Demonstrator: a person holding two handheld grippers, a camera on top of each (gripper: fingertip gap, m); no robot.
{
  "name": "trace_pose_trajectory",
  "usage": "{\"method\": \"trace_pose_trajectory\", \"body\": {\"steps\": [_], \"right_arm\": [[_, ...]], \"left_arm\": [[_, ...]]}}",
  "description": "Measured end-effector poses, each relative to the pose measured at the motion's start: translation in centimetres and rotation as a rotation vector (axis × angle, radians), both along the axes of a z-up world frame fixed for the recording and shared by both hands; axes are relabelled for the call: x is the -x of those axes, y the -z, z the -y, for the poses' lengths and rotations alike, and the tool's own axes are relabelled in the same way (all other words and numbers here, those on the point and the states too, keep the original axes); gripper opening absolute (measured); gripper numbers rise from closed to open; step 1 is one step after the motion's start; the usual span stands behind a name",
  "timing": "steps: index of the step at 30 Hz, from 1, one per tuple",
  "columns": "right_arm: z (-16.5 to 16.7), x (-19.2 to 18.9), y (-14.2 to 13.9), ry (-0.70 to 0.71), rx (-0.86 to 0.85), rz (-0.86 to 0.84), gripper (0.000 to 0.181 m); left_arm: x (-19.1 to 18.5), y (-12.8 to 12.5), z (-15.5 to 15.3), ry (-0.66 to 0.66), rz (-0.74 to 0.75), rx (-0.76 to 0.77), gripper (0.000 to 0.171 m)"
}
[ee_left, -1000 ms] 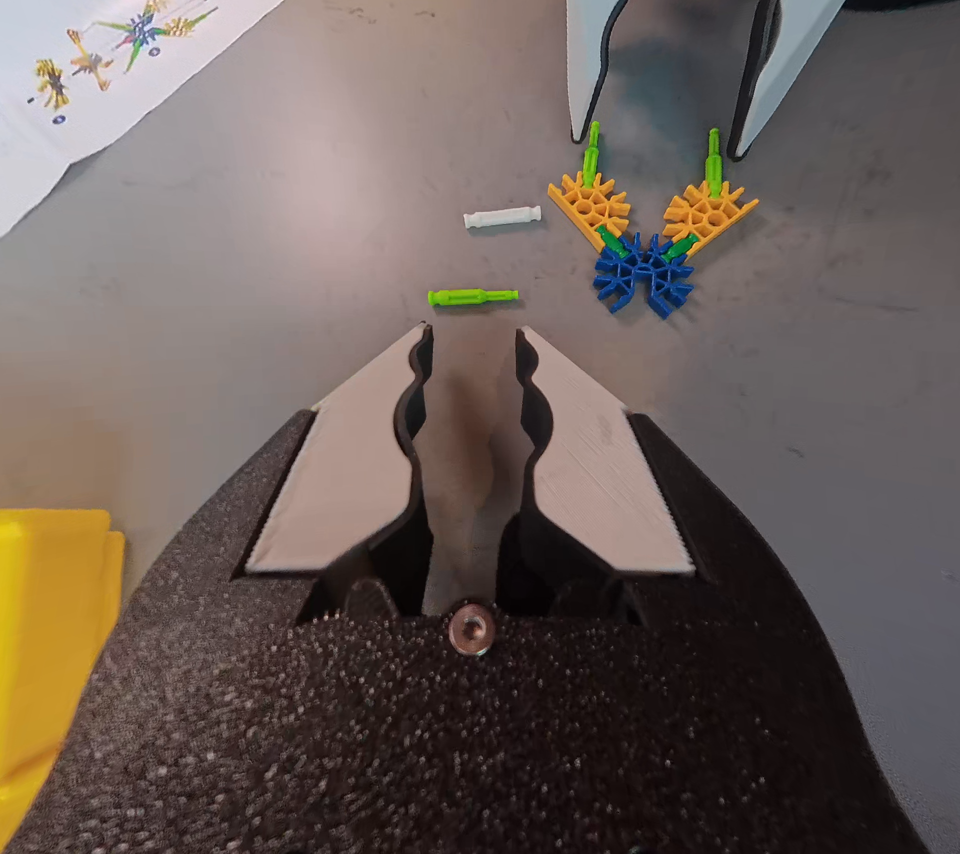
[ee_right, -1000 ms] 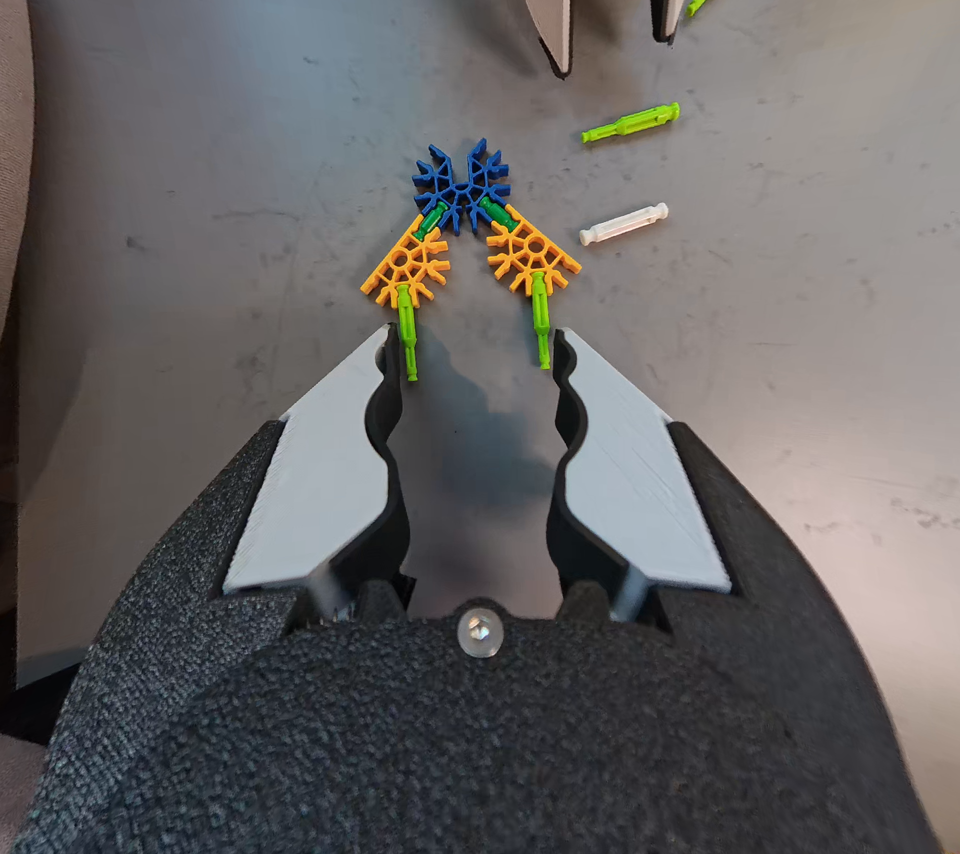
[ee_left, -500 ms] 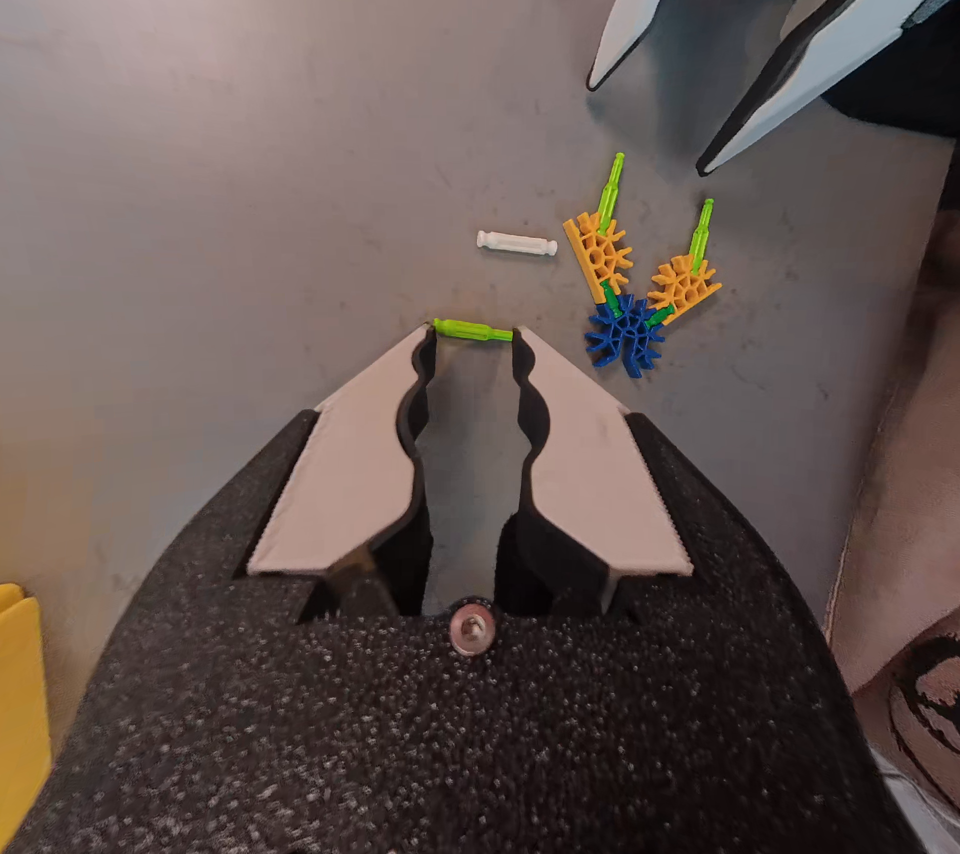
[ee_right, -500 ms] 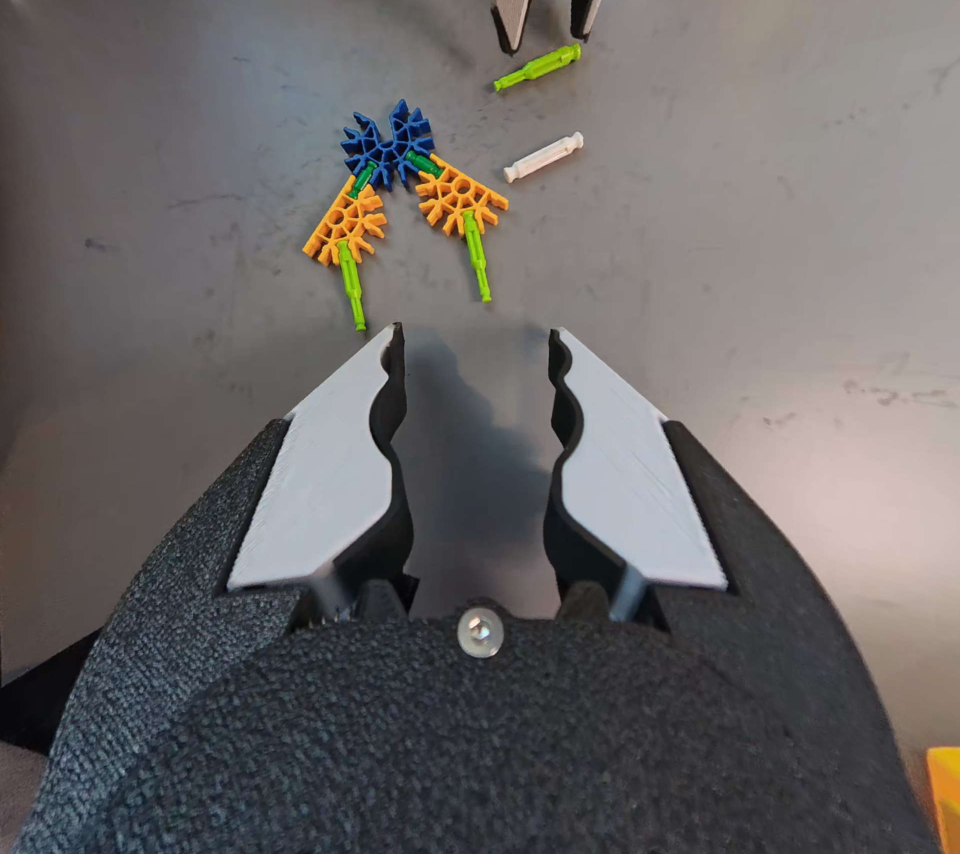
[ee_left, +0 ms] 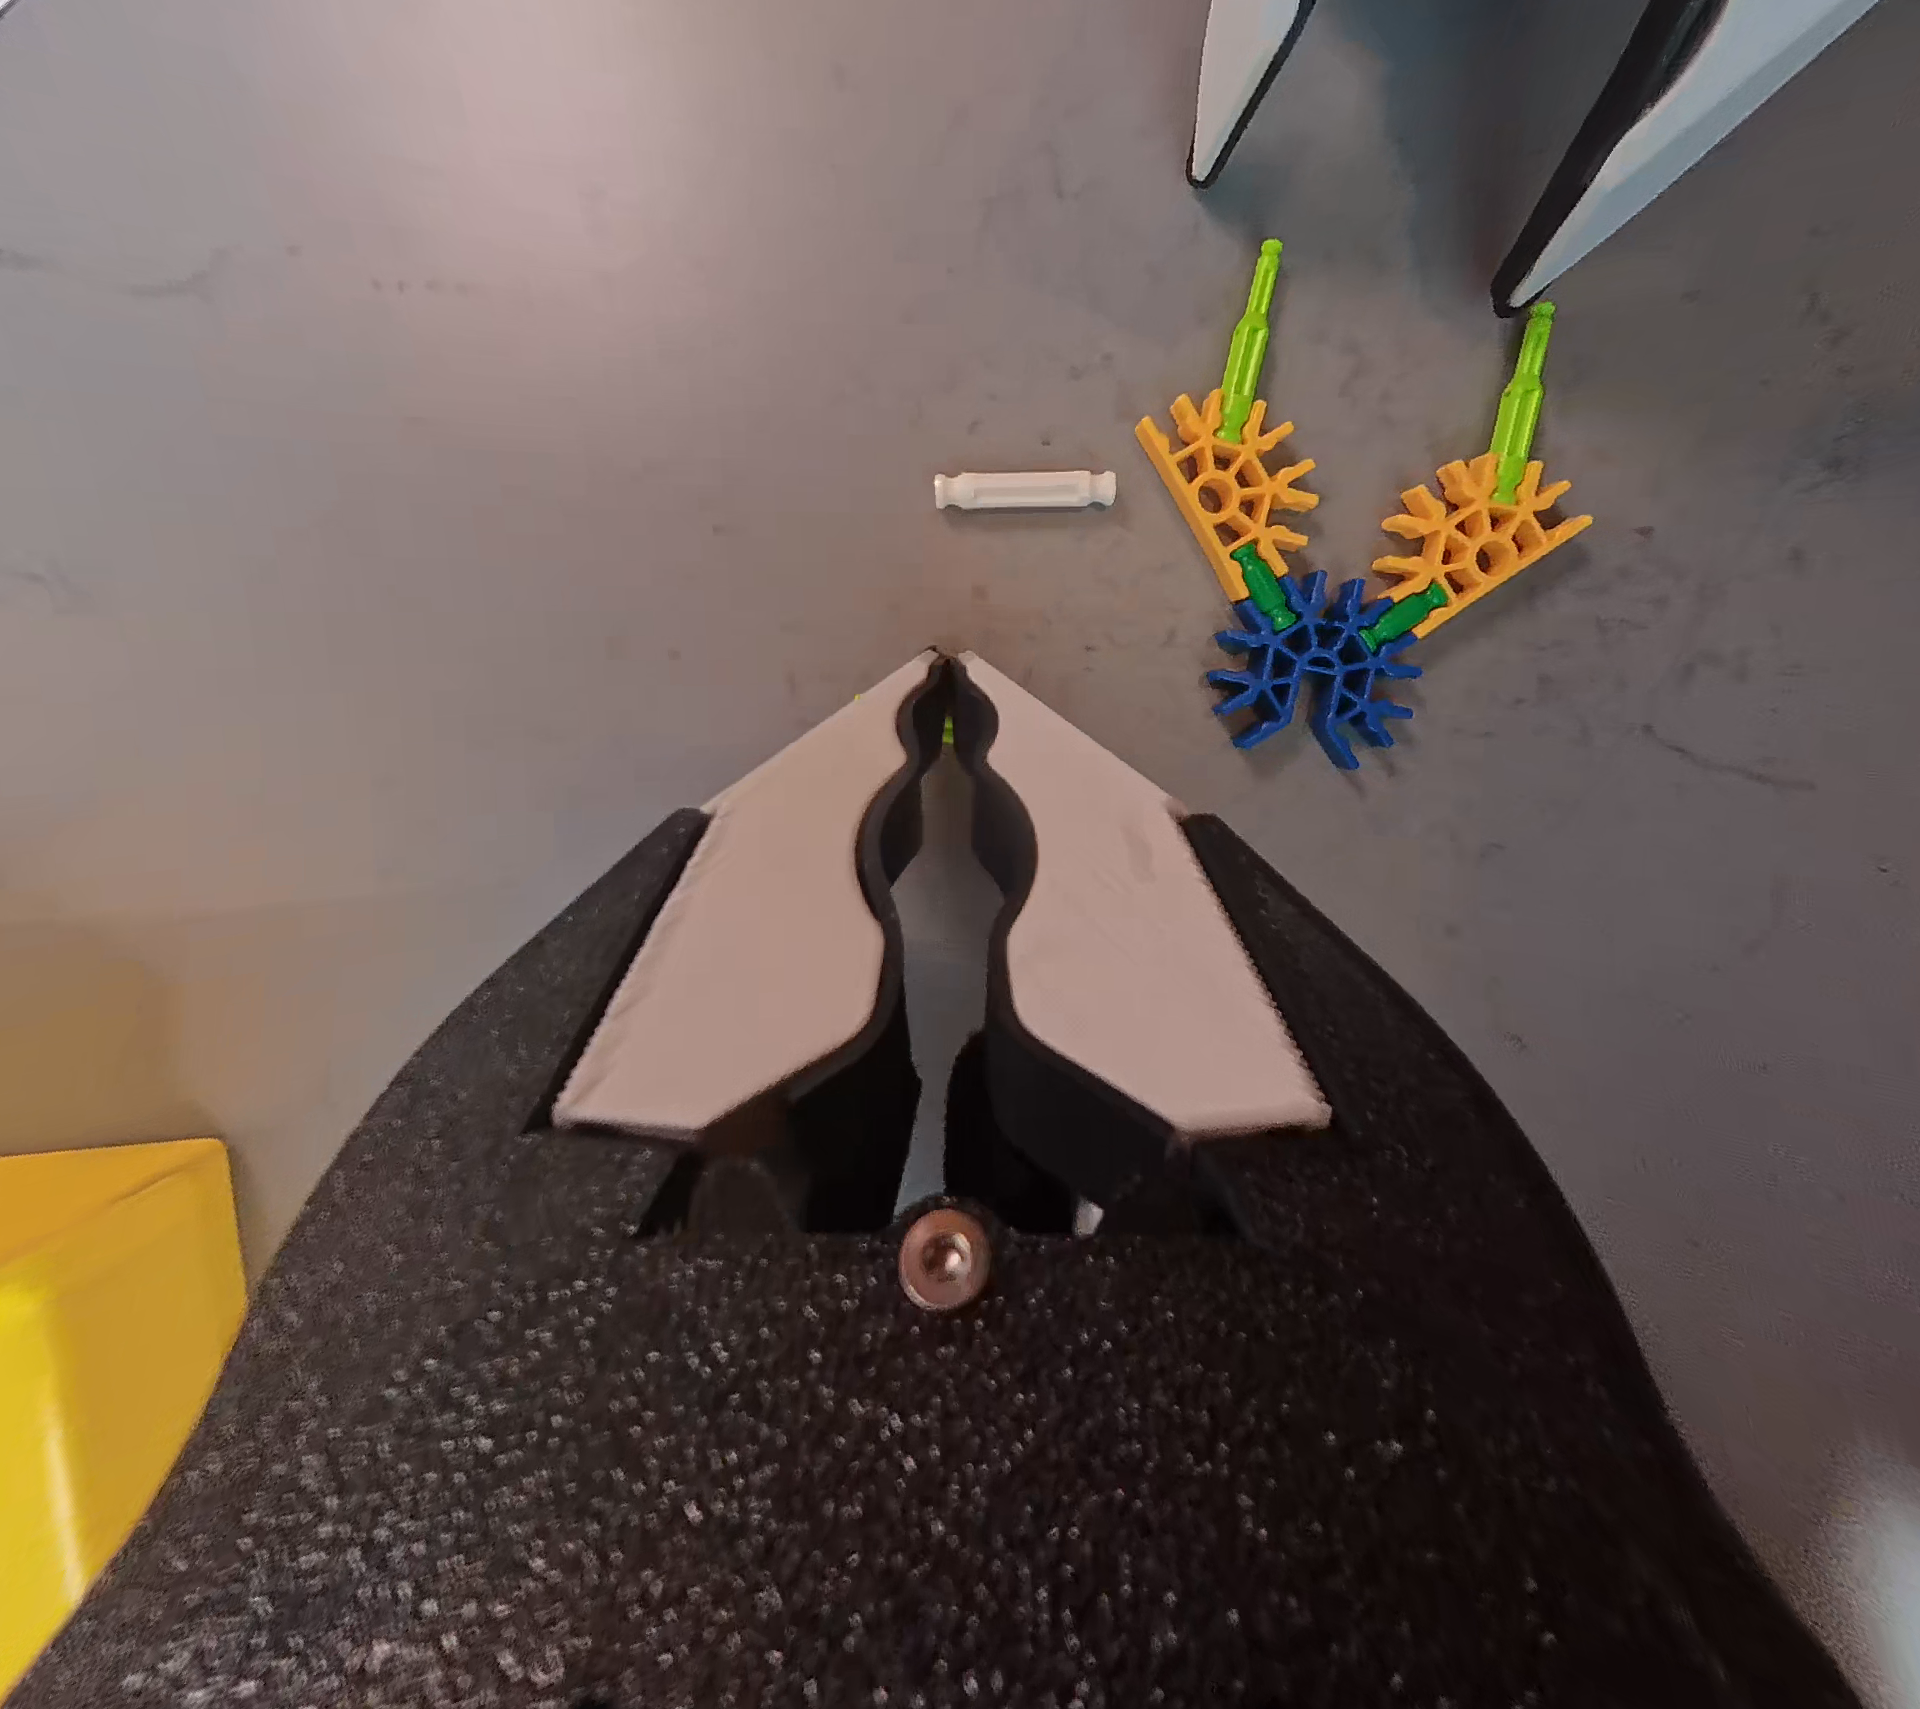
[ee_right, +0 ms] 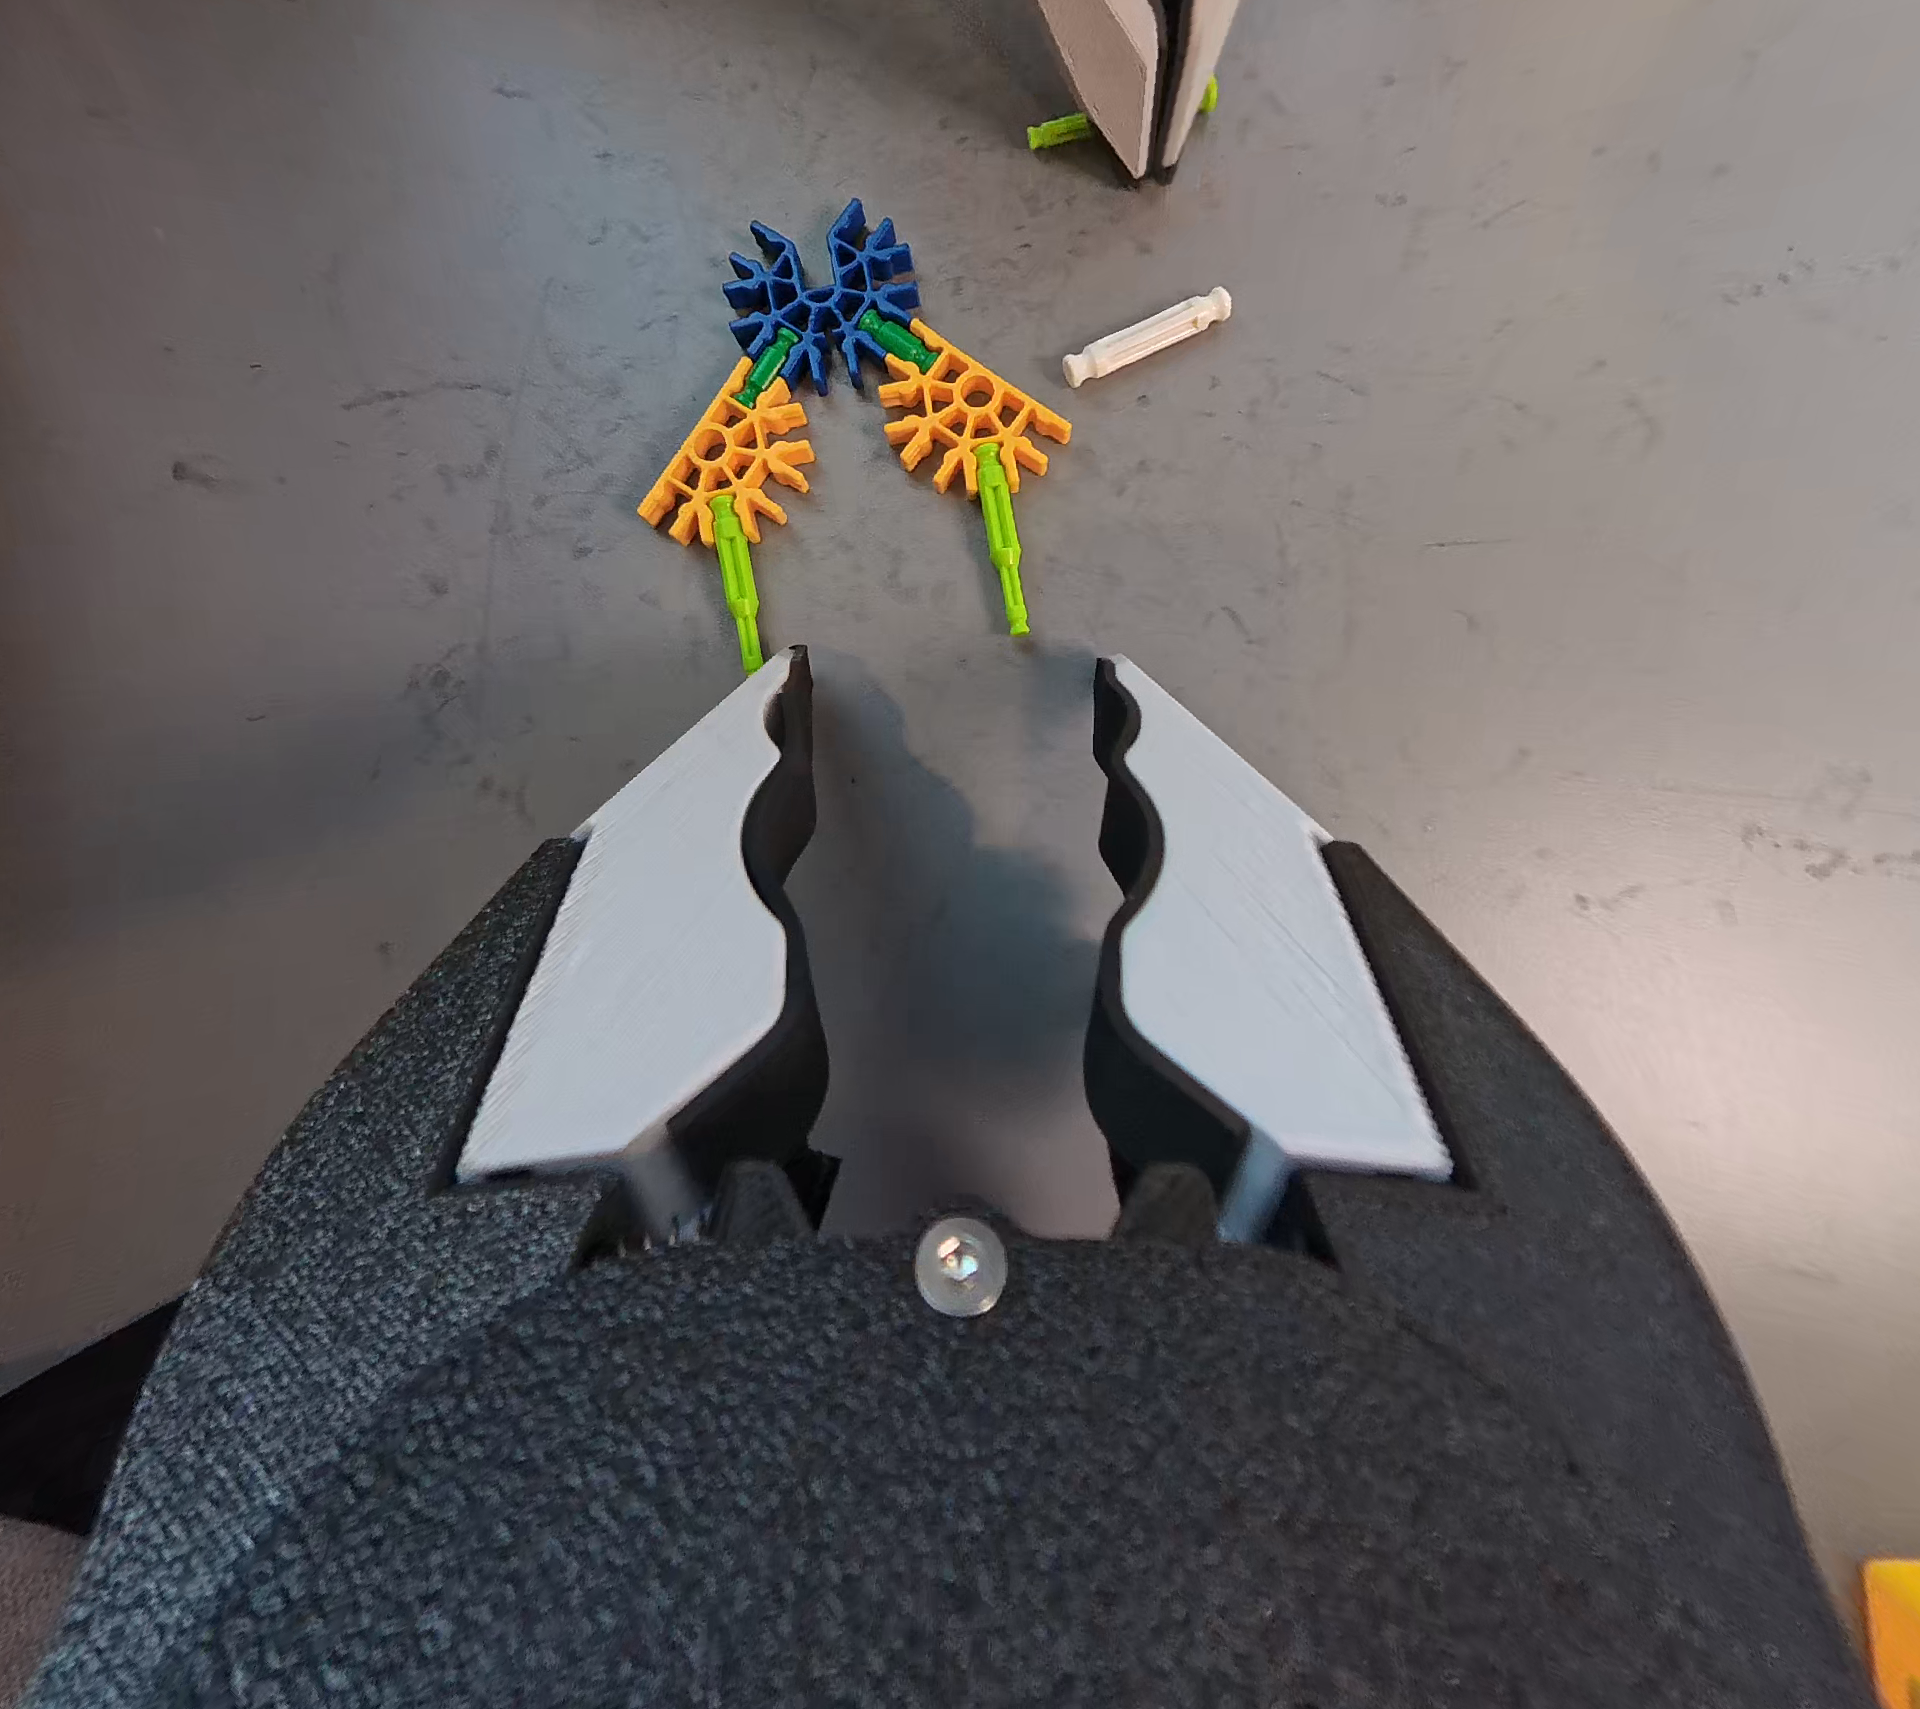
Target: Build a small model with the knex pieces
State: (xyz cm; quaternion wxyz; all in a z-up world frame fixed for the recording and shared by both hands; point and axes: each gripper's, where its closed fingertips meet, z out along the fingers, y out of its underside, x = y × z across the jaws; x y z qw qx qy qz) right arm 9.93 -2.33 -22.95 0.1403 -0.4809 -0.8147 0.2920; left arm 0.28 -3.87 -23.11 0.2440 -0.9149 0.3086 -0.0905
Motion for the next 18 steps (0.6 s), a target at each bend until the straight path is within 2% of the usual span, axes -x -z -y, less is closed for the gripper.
{"method": "trace_pose_trajectory", "body": {"steps": [8, 11, 14, 16, 18], "right_arm": [[0.9, 0.5, -0.2, -0.026, 0.029, -0.021, 0.053], [0.9, 0.5, -0.2, -0.027, 0.026, -0.022, 0.053], [0.9, 0.6, -0.2, -0.024, 0.026, -0.024, 0.053], [0.9, 0.7, -0.2, -0.024, 0.024, -0.028, 0.053], [1.0, 0.8, -0.2, -0.025, 0.024, -0.032, 0.053]], "left_arm": [[0.0, 0.0, 1.4, 0.038, 0.03, -0.037, 0.0], [0.1, -0.5, 1.4, -0.022, 0.089, -0.056, 0.023], [-0.3, -1.0, 0.9, -0.127, 0.192, -0.086, 0.035], [-0.5, -0.5, 1.0, -0.16, 0.198, -0.088, 0.036], [-0.1, 0.0, 0.9, -0.162, 0.141, -0.131, 0.025]]}}
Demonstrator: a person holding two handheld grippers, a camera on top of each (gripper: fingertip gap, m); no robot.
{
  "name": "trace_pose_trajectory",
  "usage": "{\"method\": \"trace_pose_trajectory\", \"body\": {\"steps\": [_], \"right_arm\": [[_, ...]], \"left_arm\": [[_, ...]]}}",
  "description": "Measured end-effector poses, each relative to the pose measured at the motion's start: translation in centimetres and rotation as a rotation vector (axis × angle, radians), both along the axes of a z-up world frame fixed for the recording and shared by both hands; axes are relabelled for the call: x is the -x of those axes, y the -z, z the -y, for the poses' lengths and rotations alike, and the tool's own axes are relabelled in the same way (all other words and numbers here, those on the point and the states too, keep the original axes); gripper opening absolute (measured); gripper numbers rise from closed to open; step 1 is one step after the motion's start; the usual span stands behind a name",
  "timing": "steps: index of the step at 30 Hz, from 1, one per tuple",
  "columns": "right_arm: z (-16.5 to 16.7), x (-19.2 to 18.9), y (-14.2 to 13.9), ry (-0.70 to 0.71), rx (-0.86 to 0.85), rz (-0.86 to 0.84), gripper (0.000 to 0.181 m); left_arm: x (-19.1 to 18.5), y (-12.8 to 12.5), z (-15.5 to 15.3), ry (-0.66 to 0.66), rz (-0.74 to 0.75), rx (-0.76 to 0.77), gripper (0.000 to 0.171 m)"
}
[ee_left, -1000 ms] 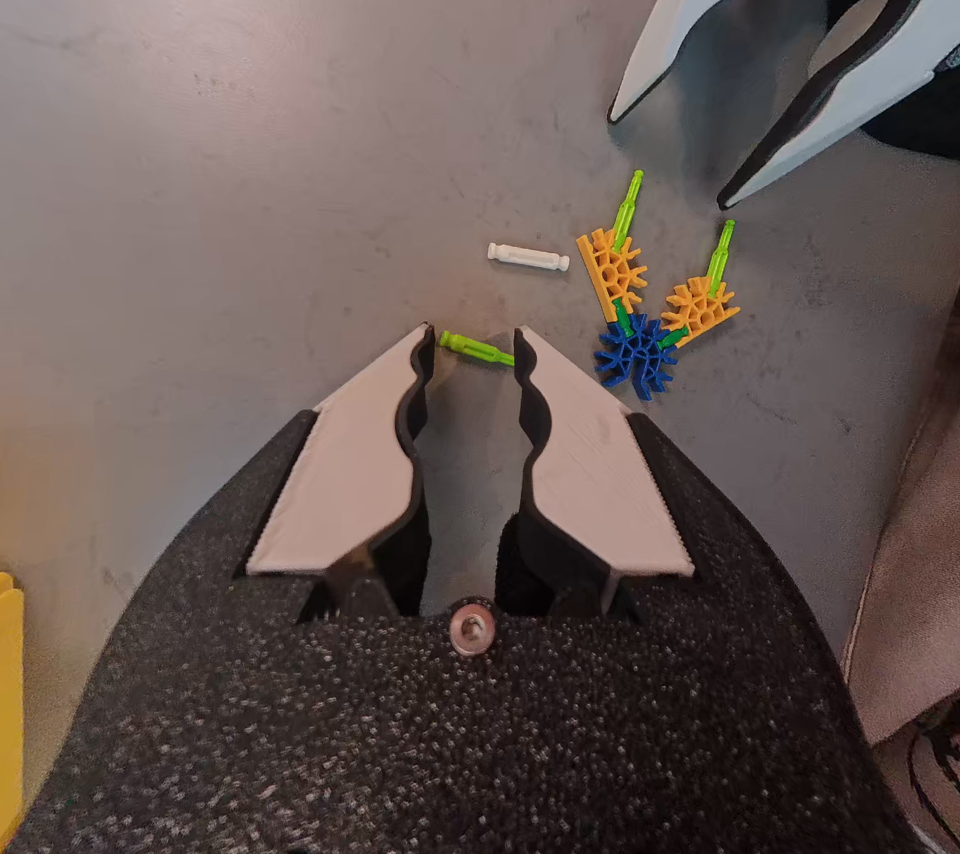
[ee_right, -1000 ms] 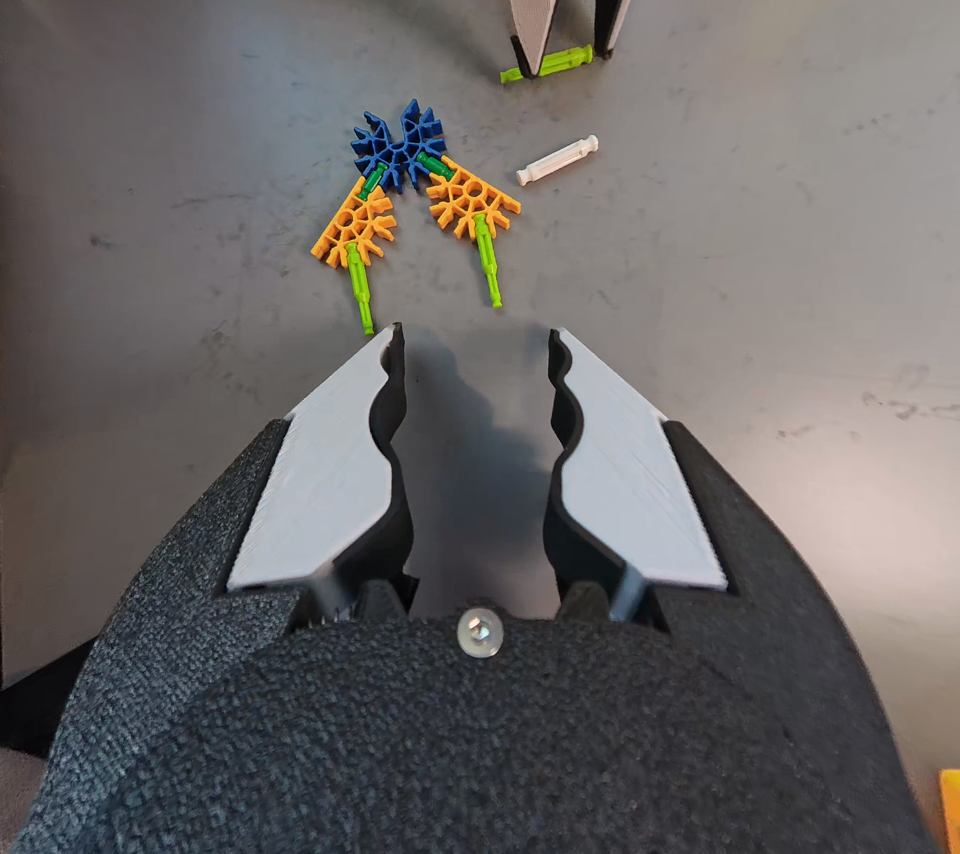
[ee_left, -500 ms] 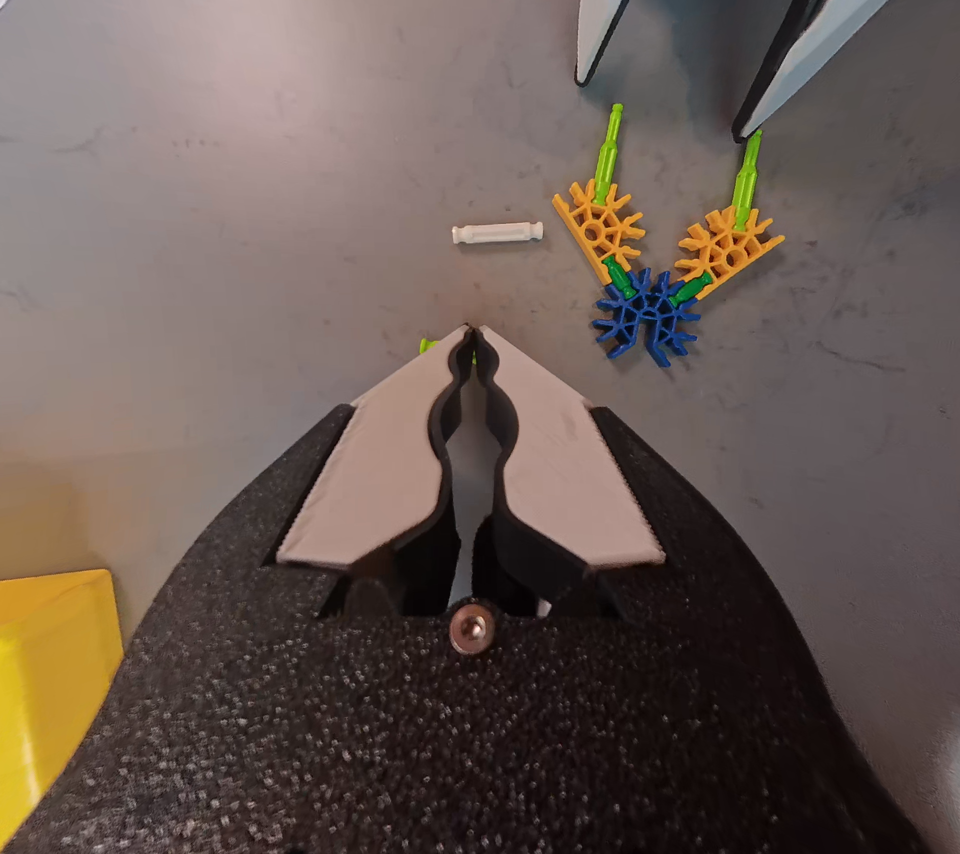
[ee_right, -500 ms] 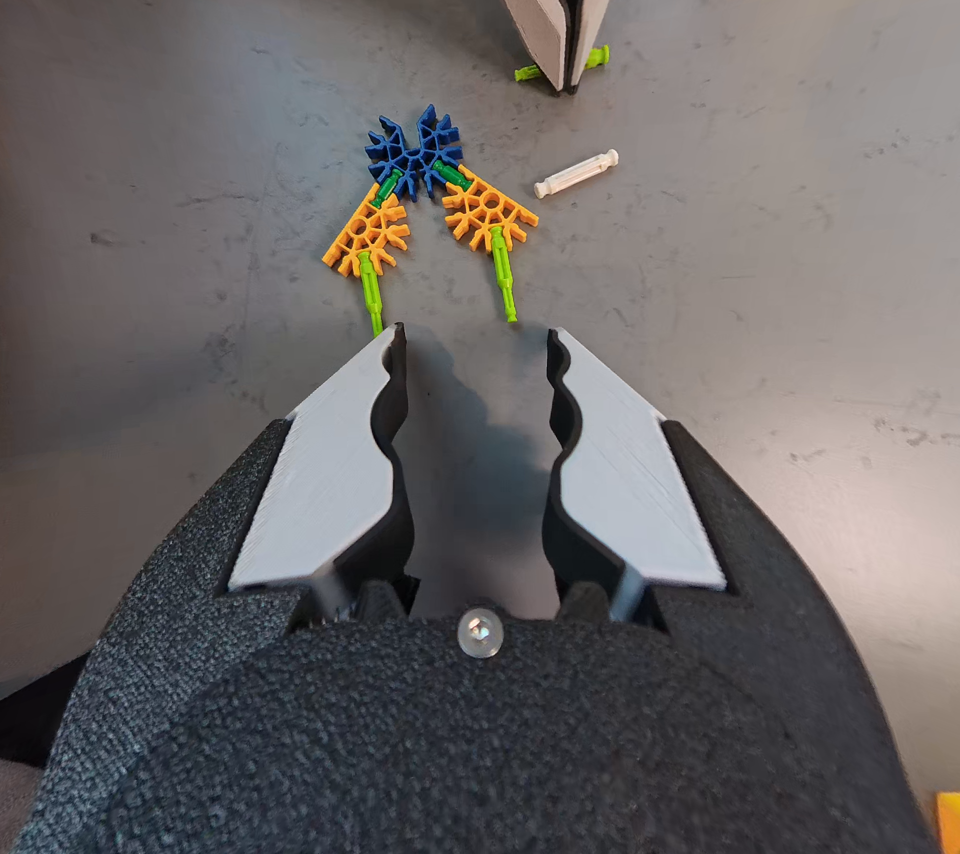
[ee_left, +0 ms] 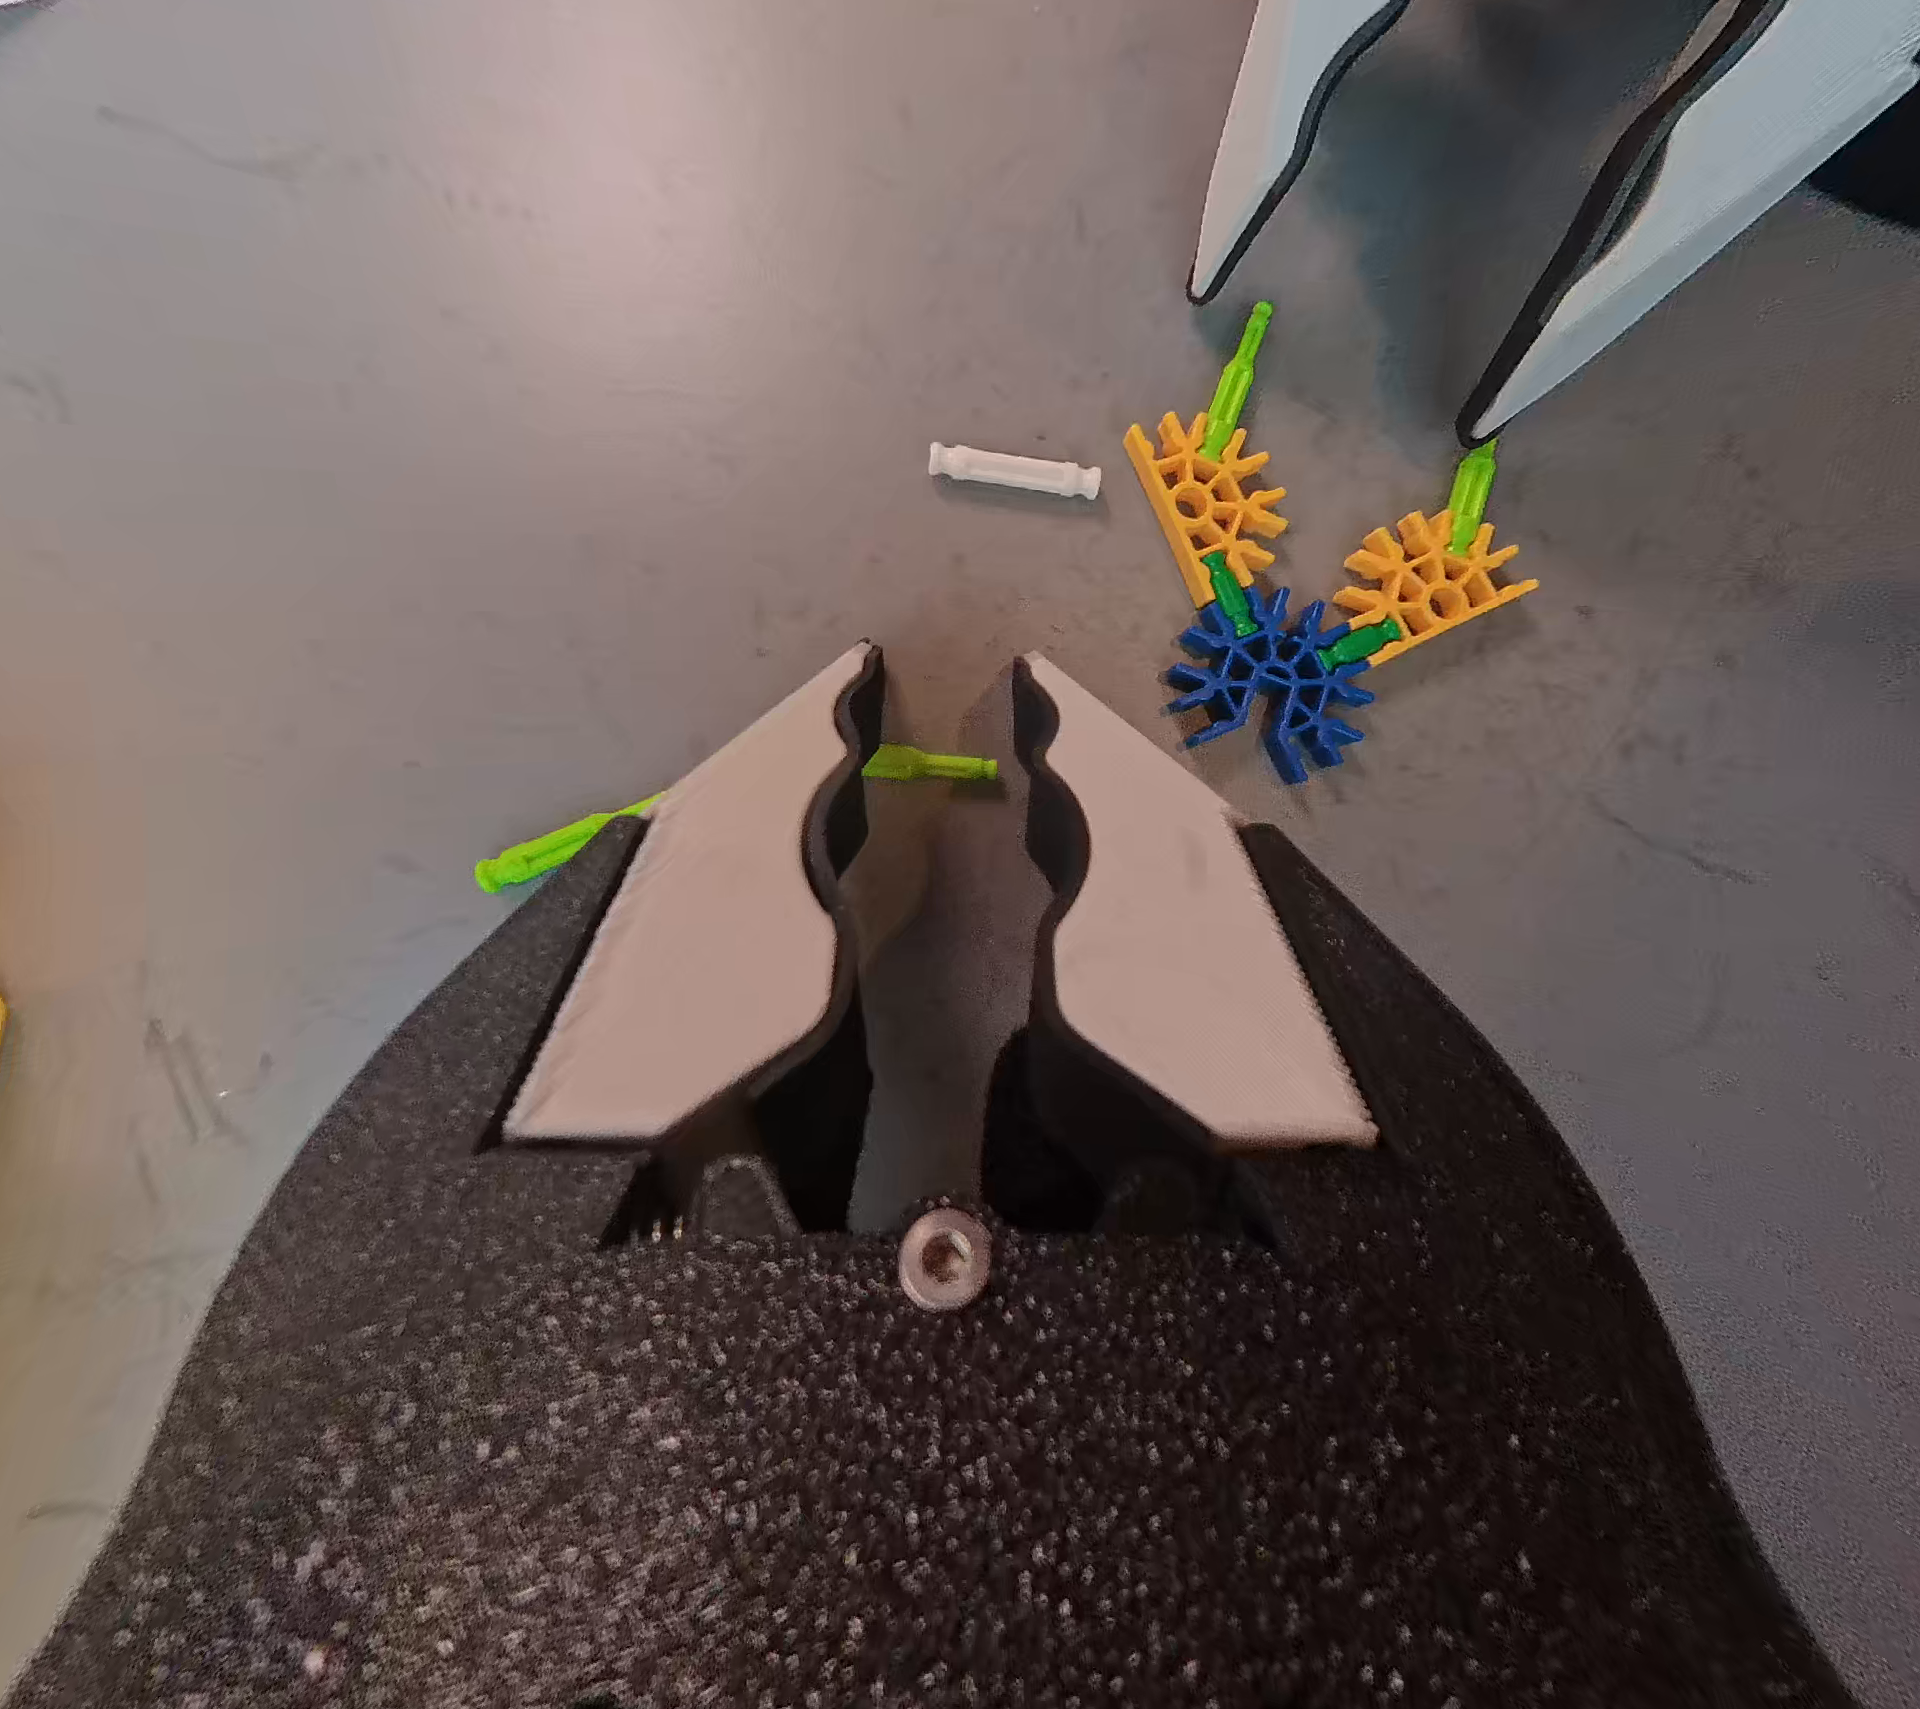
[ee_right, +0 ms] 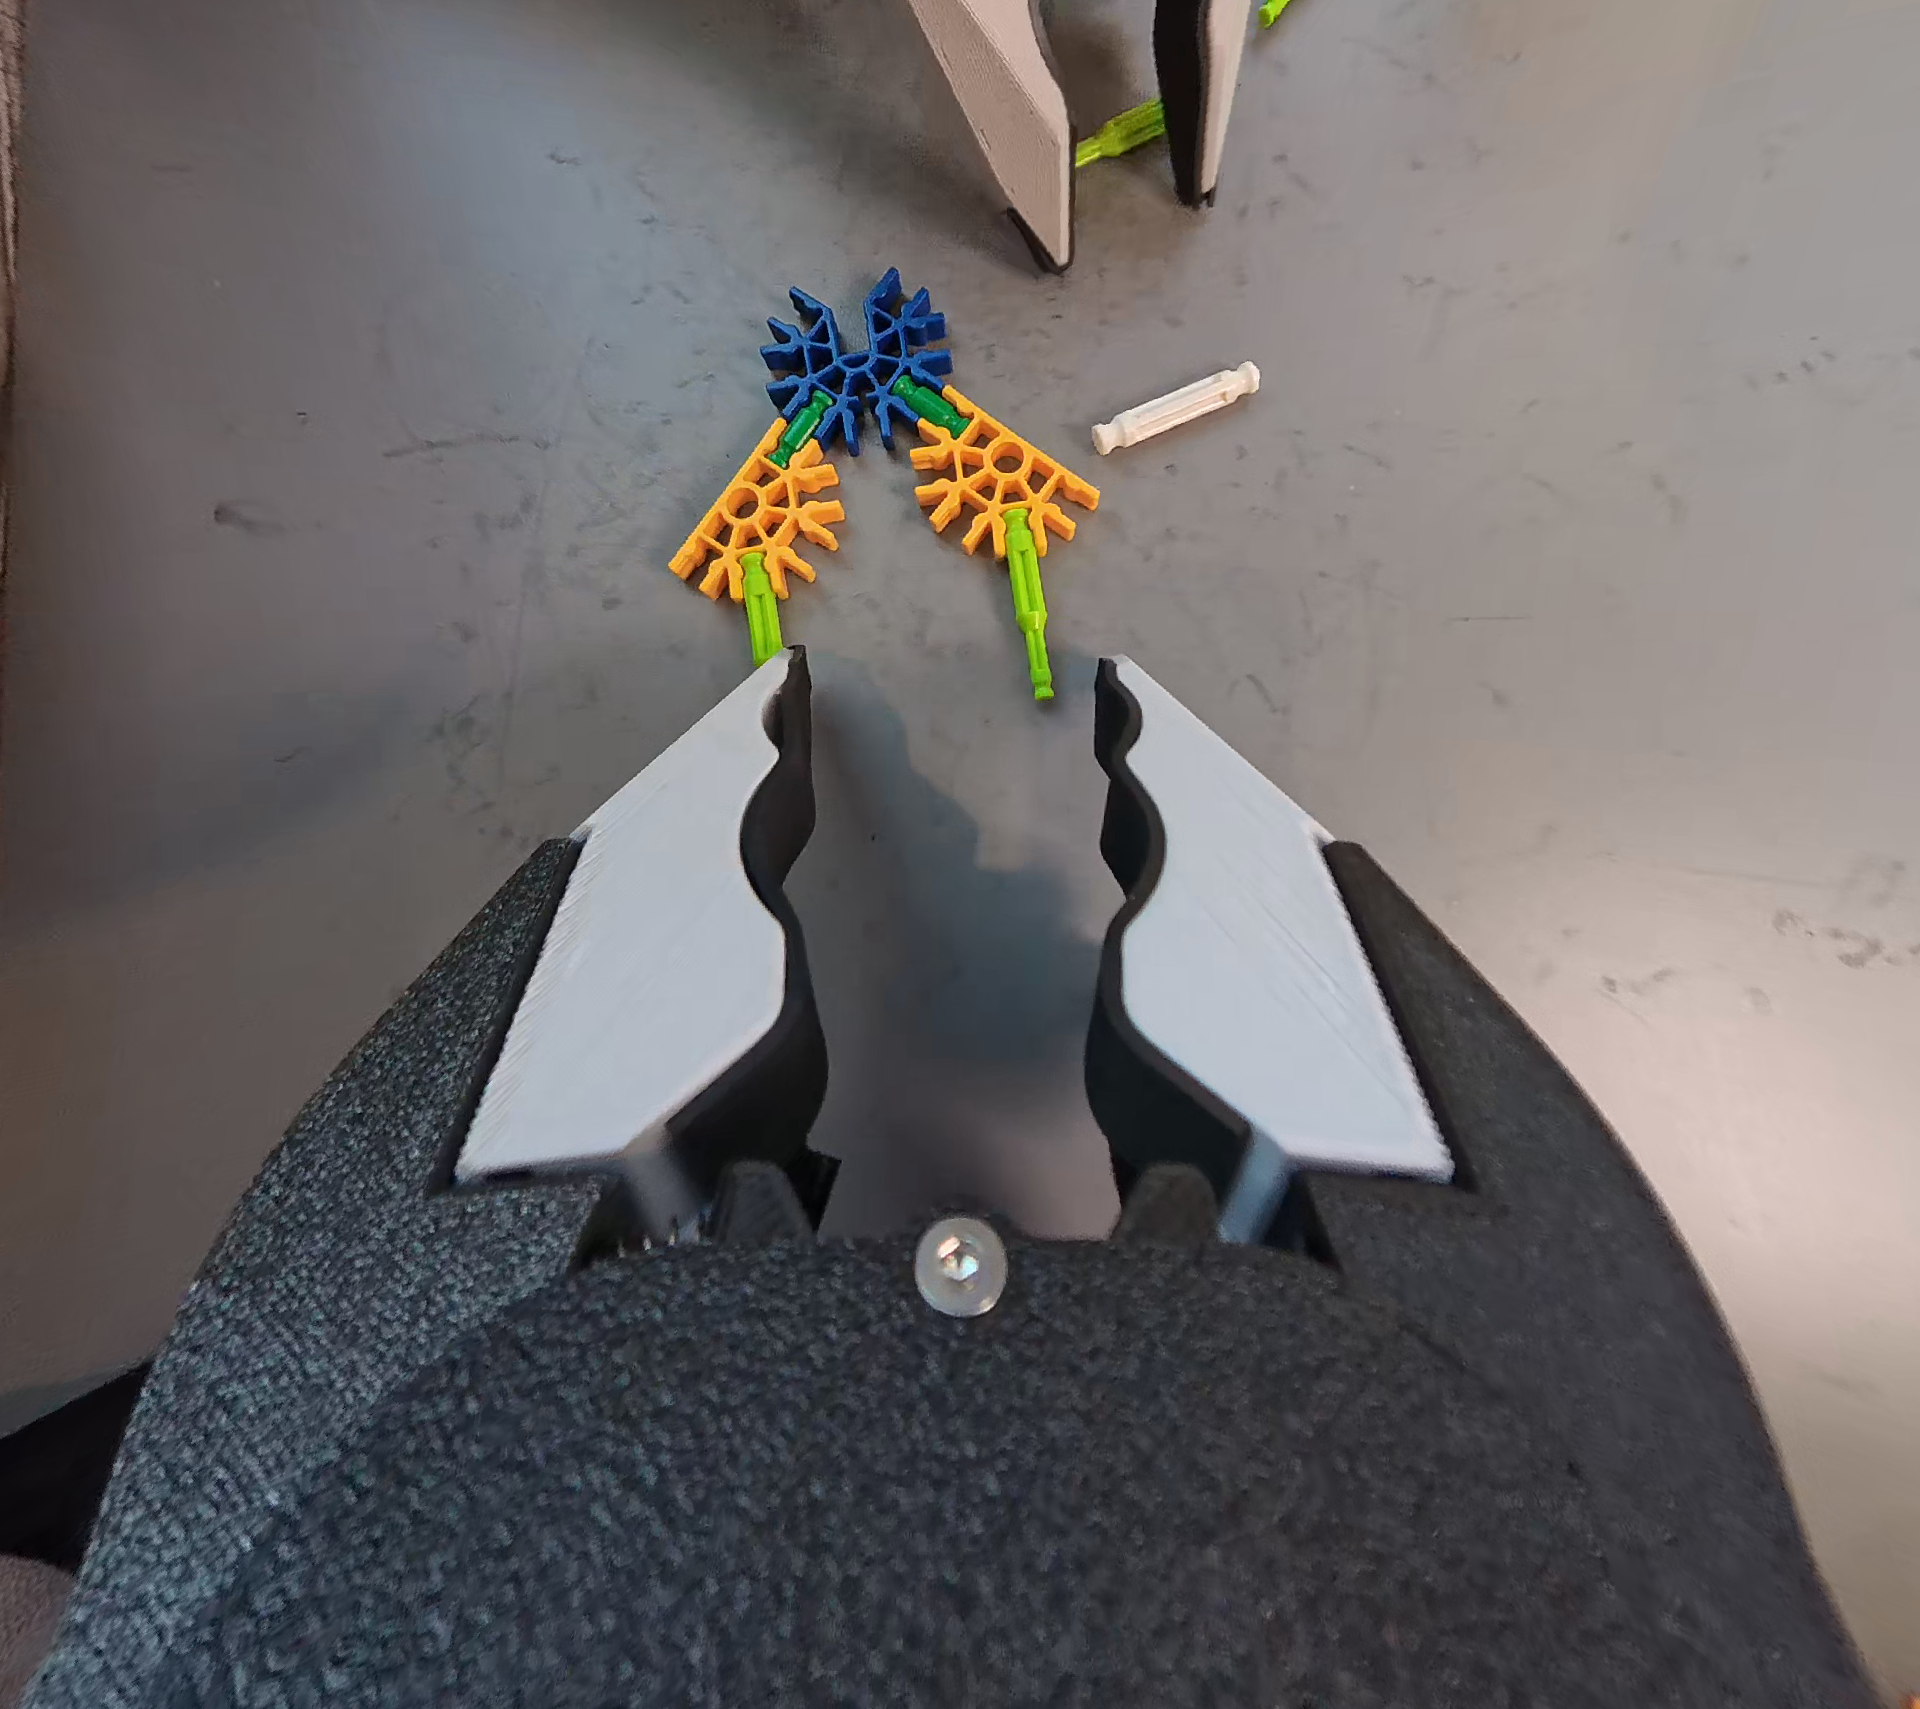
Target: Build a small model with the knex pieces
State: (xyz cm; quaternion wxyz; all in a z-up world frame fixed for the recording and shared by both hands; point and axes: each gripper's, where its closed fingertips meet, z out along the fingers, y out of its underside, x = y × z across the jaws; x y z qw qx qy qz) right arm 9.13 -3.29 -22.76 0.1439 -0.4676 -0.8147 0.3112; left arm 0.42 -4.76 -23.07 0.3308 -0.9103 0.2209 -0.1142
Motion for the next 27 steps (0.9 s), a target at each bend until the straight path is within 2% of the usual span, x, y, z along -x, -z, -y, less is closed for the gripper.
{"method": "trace_pose_trajectory", "body": {"steps": [4, 6, 14, 17, 21, 23, 27], "right_arm": [[0.0, 0.1, 0.0, 0.0, -0.004, -0.002, 0.052], [0.0, 0.0, 0.0, -0.001, -0.004, -0.003, 0.052], [-0.1, 0.1, 0.0, 0.0, 0.0, -0.01, 0.051], [-0.1, 0.1, -0.1, 0.004, 0.015, -0.015, 0.051], [-0.1, 0.1, -0.2, 0.005, 0.025, -0.016, 0.051], [-0.1, 0.1, -0.2, 0.006, 0.024, -0.015, 0.051], [-0.2, 0.2, -0.2, 0.008, 0.027, -0.018, 0.051]], "left_arm": [[-0.1, 0.0, 0.1, 0.018, -0.027, -0.016, 0.019], [-0.3, 0.0, 0.4, 0.044, -0.027, -0.016, 0.0], [-0.4, 0.0, 1.1, 0.19, -0.059, -0.009, 0.0], [0.3, -0.8, 0.9, 0.154, -0.05, -0.046, 0.0], [0.4, -2.9, 1.0, 0.042, 0.11, -0.091, 0.029], [0.5, -2.3, 1.2, 0.01, 0.108, -0.085, 0.04], [0.3, -0.8, 1.5, 0.009, 0.032, -0.074, 0.037]]}}
